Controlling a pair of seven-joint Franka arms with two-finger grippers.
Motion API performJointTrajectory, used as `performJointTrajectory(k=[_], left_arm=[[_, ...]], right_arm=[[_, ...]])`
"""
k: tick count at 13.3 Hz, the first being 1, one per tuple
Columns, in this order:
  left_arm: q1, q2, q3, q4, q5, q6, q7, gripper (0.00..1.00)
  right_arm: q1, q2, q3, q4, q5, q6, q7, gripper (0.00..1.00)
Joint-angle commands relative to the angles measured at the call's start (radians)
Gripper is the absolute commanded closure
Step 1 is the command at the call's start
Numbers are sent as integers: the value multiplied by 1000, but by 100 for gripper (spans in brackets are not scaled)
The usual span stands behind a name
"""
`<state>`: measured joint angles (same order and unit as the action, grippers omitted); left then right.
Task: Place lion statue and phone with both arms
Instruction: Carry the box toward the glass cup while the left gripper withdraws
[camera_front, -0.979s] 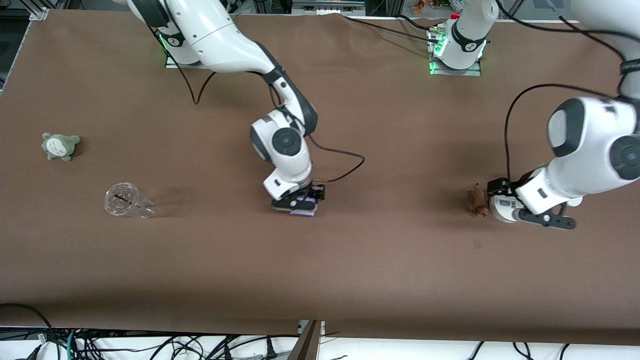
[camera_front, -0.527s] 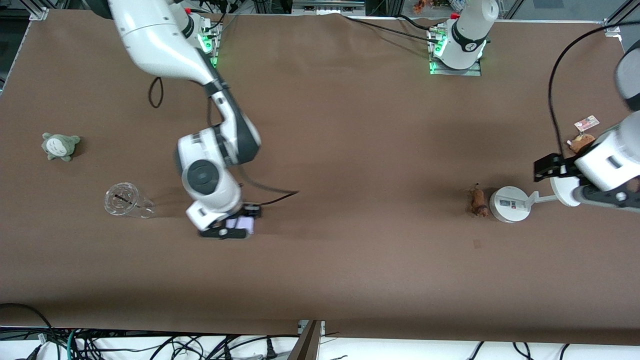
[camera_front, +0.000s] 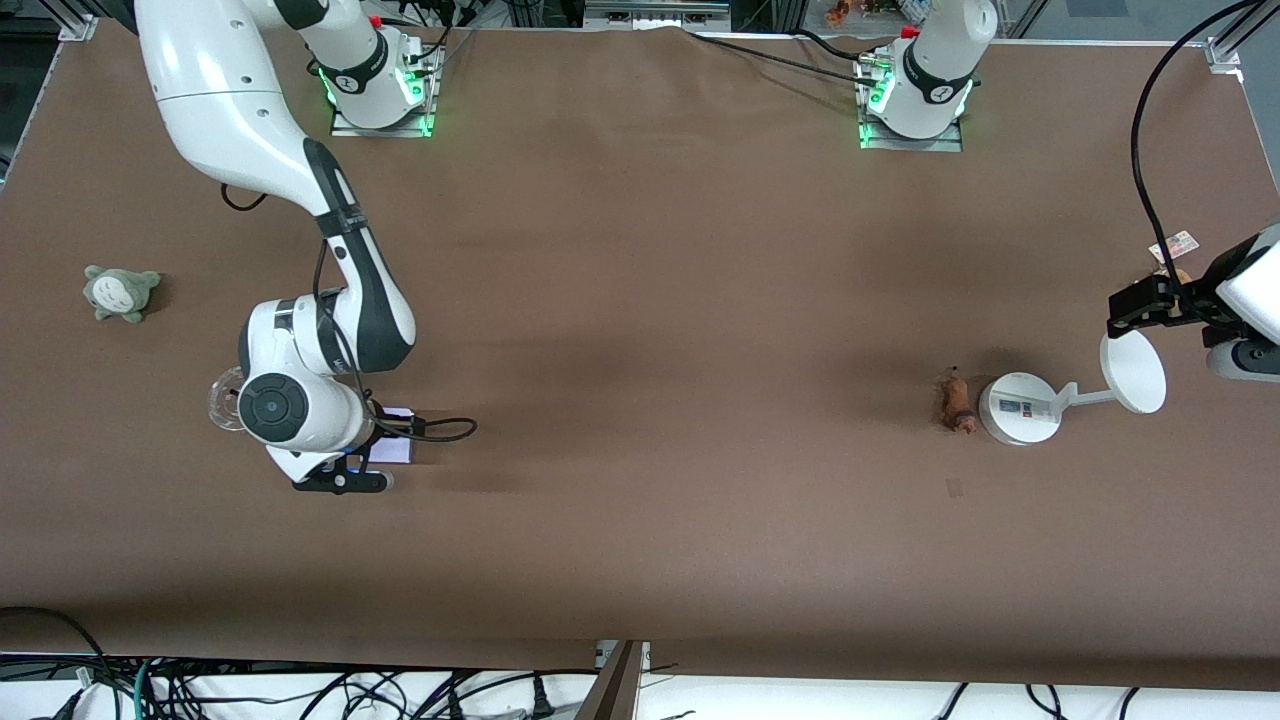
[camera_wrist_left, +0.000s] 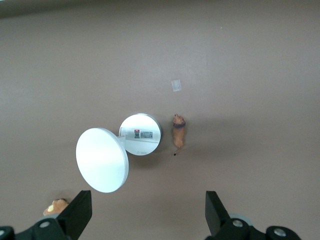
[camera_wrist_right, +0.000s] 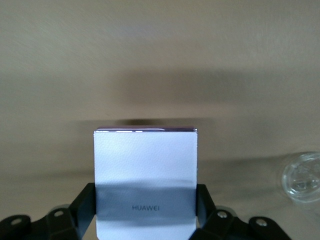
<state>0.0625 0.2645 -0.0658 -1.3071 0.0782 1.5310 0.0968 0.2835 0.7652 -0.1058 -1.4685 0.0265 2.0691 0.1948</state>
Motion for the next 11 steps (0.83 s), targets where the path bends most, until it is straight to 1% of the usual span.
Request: performJointTrajectory(k=[1,2,3,4,7,11], left_arm=[[-12,-153,-2,-177,3,41,-12,0],[-33,-239,1,-295,5,123,-12,0],[-91,-298,44,-364,8,158,-12,0],[-155,-309,111,-377,8,155,-11,0],[-136,-292,118,-371,5,153,-5,0],[-118,-289,107,-368,3,126,-3,0]], right_arm=[[-23,-37,9,-53,6,-11,-46,60],[-27,-41,9,-67,6,-12,-46,60],[-27,-50,8,-85,4,-11,-54,60],[-29,-55,2,-98,4,-9,-66,60],[-30,-67,-5,-137,4,-1,-87,60],[-30,-73,-12,-159,4,3,-103,60]])
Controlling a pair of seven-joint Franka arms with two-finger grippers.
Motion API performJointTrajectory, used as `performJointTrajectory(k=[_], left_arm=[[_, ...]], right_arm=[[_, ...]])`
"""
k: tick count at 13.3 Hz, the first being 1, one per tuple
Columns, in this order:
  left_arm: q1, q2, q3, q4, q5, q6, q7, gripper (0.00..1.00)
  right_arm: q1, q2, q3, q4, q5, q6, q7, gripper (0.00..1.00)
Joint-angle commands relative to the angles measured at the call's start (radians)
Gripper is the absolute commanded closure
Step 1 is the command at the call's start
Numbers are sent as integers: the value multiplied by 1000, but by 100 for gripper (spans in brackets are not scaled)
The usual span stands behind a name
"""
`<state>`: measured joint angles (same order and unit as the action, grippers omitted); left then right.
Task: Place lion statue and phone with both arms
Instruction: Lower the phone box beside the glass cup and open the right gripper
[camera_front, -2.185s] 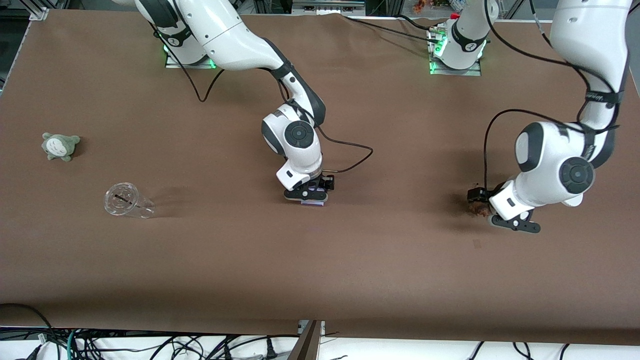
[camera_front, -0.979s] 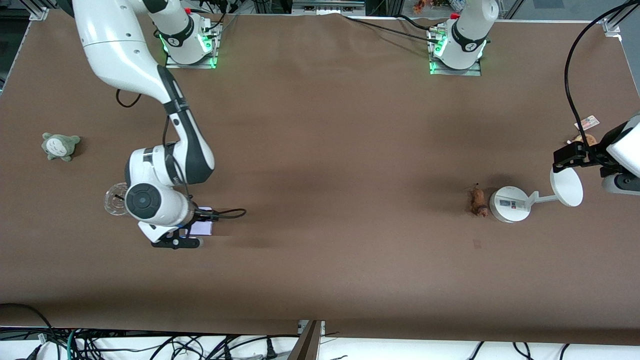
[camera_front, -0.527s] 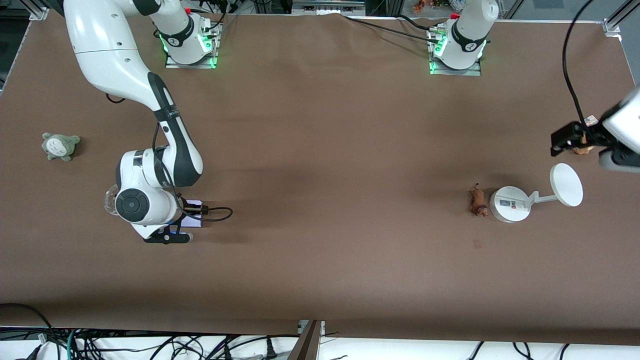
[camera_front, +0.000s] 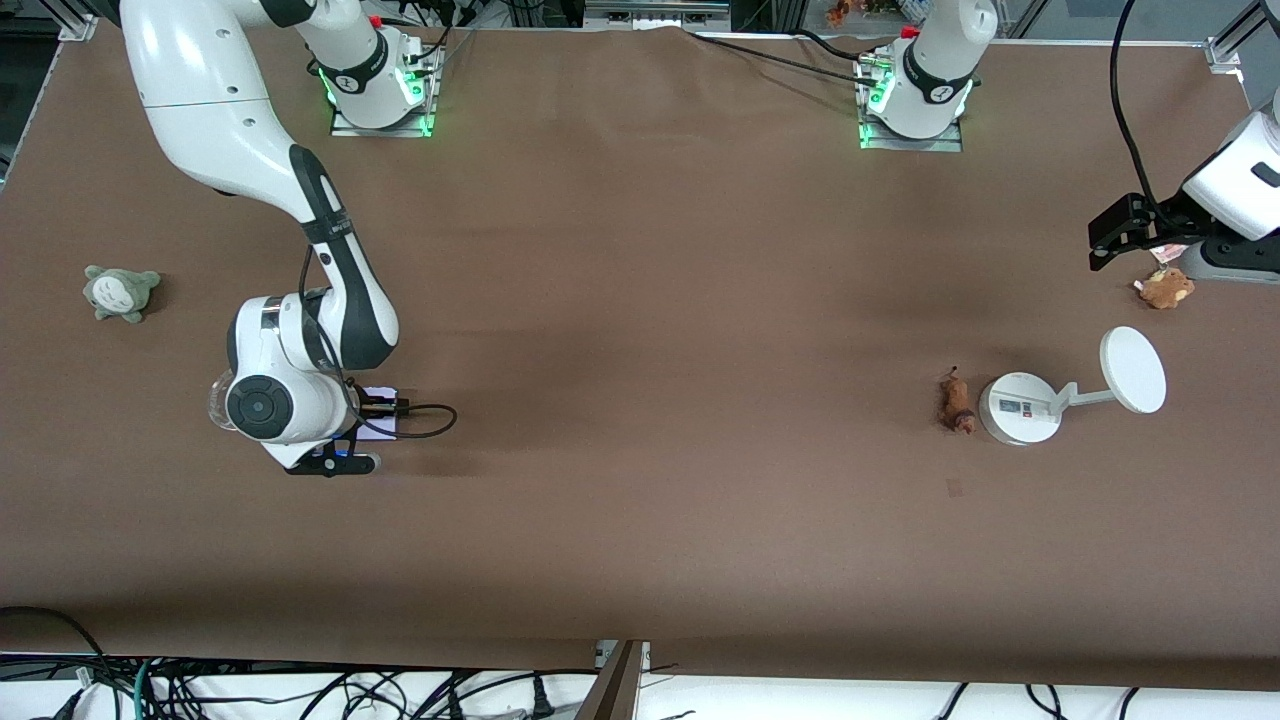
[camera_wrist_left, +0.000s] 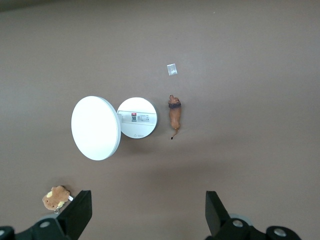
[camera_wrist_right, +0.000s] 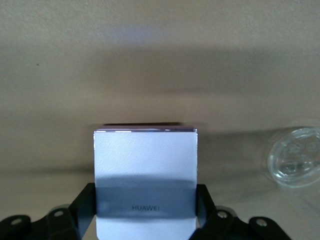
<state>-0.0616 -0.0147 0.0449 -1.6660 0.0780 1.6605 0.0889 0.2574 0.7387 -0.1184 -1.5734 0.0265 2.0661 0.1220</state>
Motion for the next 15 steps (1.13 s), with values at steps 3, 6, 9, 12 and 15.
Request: performJointTrajectory(k=[3,6,9,12,15], left_arm=[[14,-13,-8,-12,-3,-10,2,0],[69,-16,-51,-12,-33,-11,8,0],[57,-7,-56,-9,-29,-24,-5,0],[62,-5,-56,-9,-29,-28,-2,0],[59,-5,-56,-6,-32,-28,-5,0]], right_arm=[[-6,-48,-1,-48,4,-4,-35,0],[-6,-77,-3,-8,-10,-9,-67,0],[-6,-125,-4,97,-14,-111,-70,0],[-6,-198,-27,148,-29,-181,-88,0],[-6,-278,-84,148,-23,-248,-171,0]])
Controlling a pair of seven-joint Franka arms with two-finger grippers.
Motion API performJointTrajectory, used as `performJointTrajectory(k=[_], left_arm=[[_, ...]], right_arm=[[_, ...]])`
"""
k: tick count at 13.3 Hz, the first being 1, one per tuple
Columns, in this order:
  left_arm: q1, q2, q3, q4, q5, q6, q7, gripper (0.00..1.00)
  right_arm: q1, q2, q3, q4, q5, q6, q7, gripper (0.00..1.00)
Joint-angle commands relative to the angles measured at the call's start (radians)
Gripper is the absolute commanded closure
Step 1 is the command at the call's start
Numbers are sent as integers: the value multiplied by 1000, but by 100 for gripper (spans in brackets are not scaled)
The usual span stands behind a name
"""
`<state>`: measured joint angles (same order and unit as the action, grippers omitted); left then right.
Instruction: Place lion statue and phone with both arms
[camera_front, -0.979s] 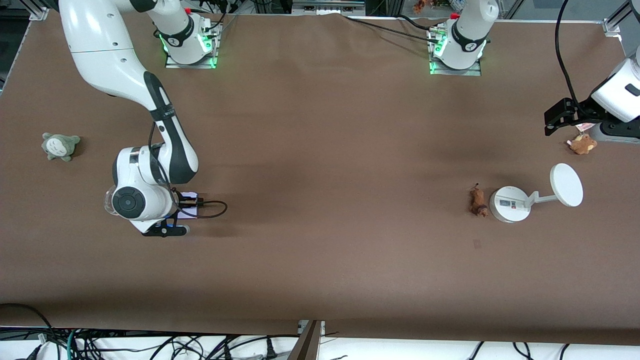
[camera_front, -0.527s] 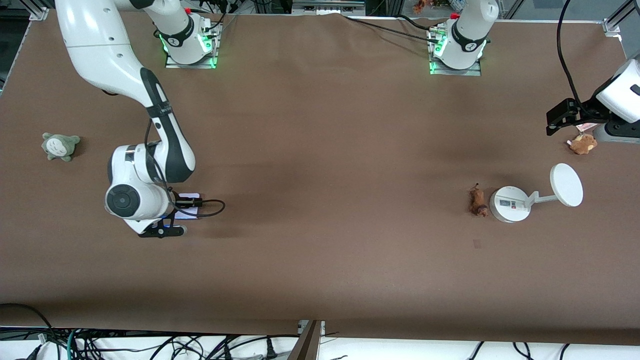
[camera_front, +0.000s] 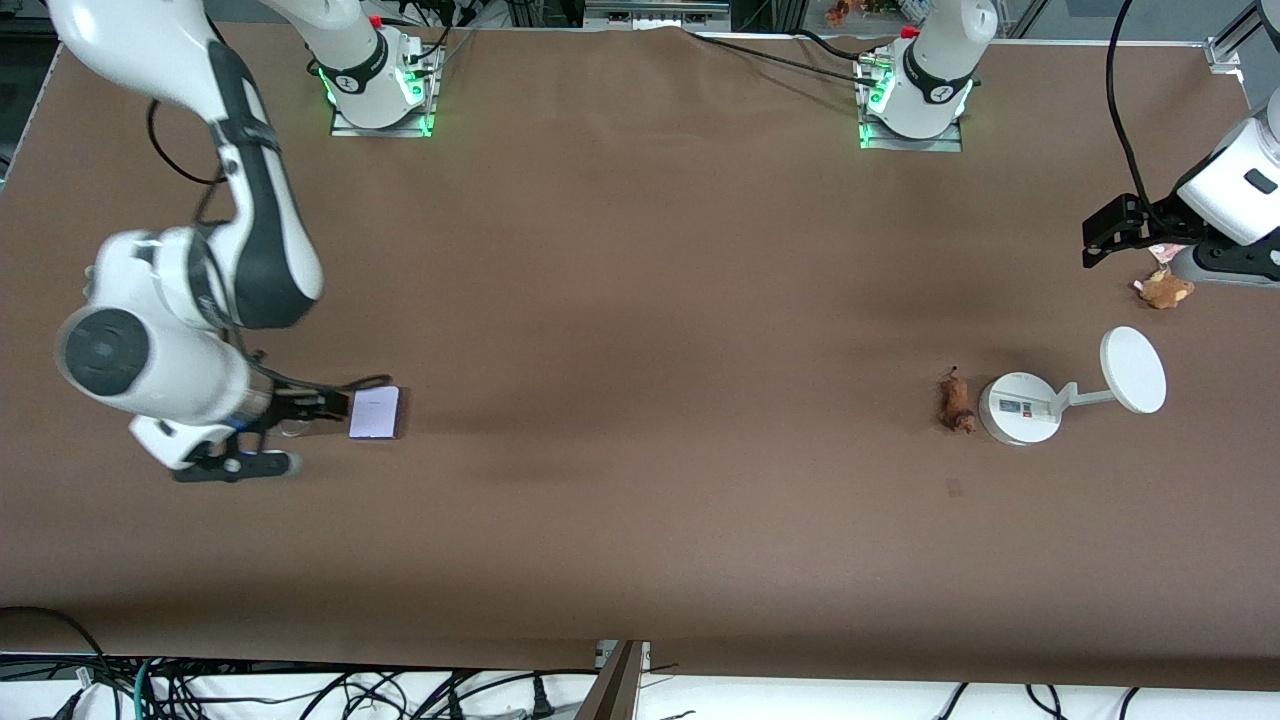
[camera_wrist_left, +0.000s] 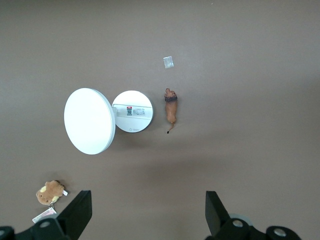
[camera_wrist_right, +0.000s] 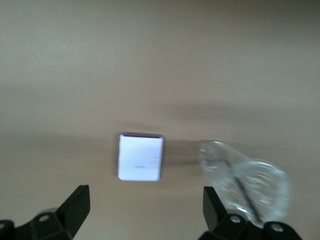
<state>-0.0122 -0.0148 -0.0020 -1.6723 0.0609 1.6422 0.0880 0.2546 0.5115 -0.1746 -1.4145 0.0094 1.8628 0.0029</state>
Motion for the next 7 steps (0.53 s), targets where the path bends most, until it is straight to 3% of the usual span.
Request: performJointTrajectory(k=[1,7], left_arm=[[9,-5,-10,0,-13,-10,-4,0],[11,-4,-9,3,-13,-7,3,0]], right_arm=[[-3,-77,-48,-11,-5,-69,-66,0],[-23,-237,-71,-33,0,-214,-58,0]])
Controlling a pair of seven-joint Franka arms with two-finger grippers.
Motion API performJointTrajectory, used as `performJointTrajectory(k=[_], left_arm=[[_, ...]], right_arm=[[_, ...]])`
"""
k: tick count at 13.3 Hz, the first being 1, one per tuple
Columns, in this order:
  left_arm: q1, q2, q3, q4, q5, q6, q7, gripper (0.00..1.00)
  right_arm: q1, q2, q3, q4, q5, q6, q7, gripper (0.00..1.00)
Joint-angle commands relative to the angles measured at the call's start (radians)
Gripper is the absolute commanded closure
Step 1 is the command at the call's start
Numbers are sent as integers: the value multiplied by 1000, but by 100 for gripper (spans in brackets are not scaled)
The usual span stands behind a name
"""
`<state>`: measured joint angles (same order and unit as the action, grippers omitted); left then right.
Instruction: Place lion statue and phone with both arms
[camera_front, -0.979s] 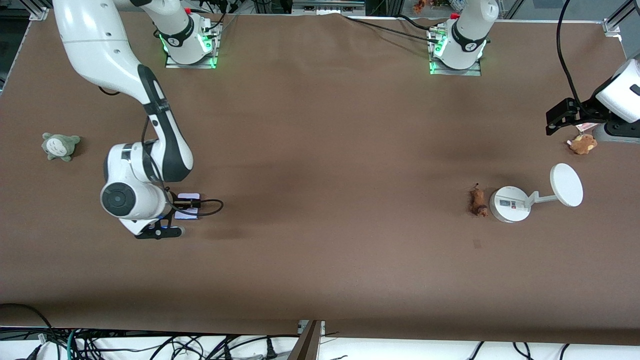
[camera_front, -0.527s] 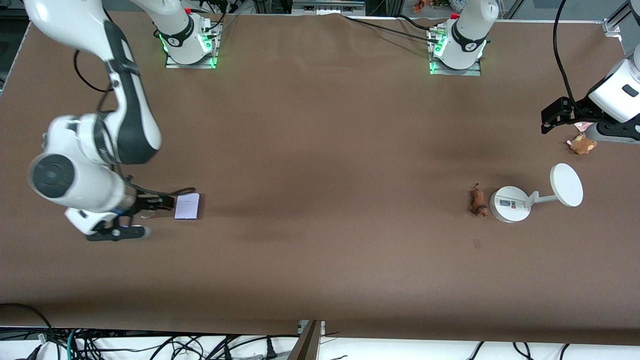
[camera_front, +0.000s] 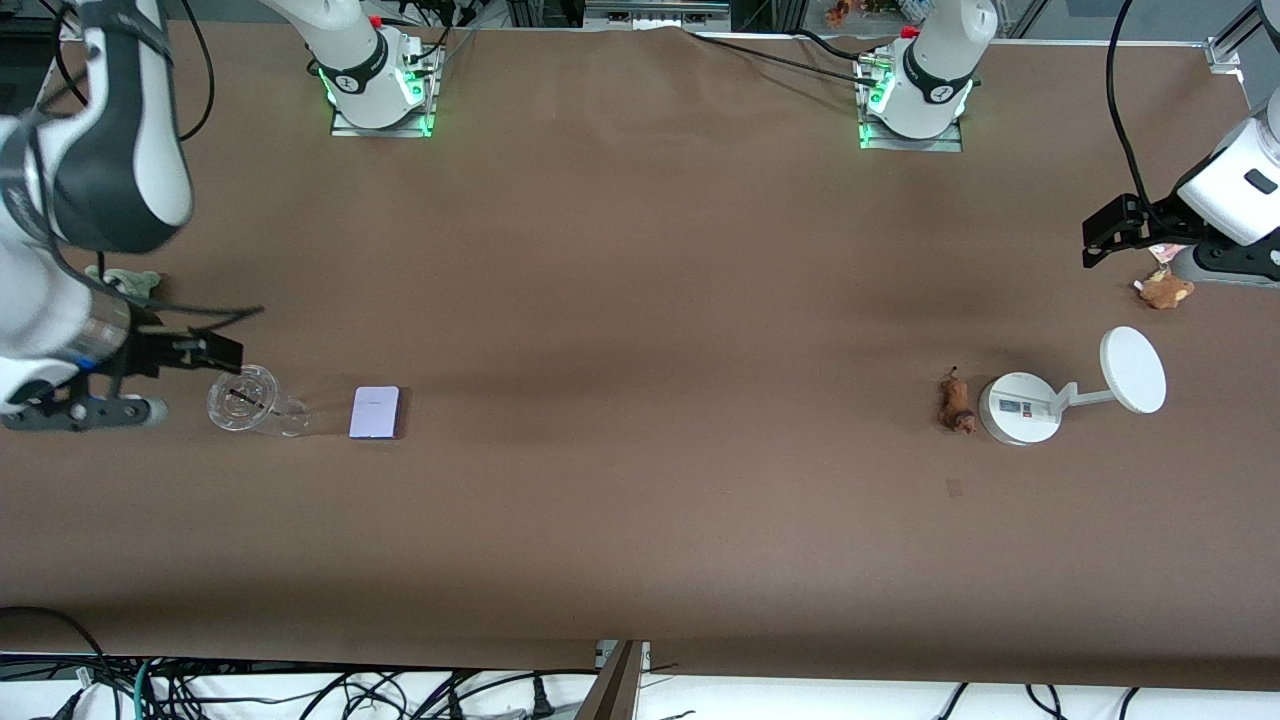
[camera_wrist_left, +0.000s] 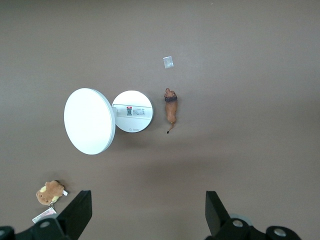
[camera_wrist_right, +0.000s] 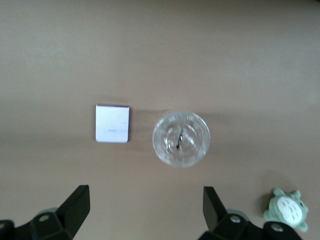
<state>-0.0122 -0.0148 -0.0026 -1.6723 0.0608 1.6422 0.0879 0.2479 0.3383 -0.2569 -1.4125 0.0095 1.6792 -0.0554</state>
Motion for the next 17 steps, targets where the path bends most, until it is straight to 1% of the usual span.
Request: performJointTrajectory(k=[1,2,3,5,6,9,11,14,17], left_arm=[[11,-1,-8,5,-12,-5,-2,0],[11,6,-8,17,-6,-5,-2,0],[14,16,-8,26,-6,-5,4,0],[21,27,-7,39,-6,-5,10,0],[20,33,-7,42,-6,-4,9,0],[14,33,-8,43,-4,-4,1,0],[18,33,-7,43,-6,-4,10,0],[15,33,-8,43,-6,-4,3,0],[17,33,-8,43,-6,-5,7,0]], right_arm=[[-18,-102,14,-54,0,-35,-3,0],[-18,-145,22,-97,-8,-33,-4,0],[-25,-178,43,-127,-6,-29,-3,0],[-99,-250,114,-181,-11,-32,-7,0],[-125,-281,122,-207,-11,-30,-8,0],[-177,-326,140,-227,-6,-45,-17,0],[-177,-314,140,-203,-11,-79,-14,0],[-179,-272,137,-134,-11,-131,-15,0],[-176,-268,137,-131,-11,-131,-17,0]])
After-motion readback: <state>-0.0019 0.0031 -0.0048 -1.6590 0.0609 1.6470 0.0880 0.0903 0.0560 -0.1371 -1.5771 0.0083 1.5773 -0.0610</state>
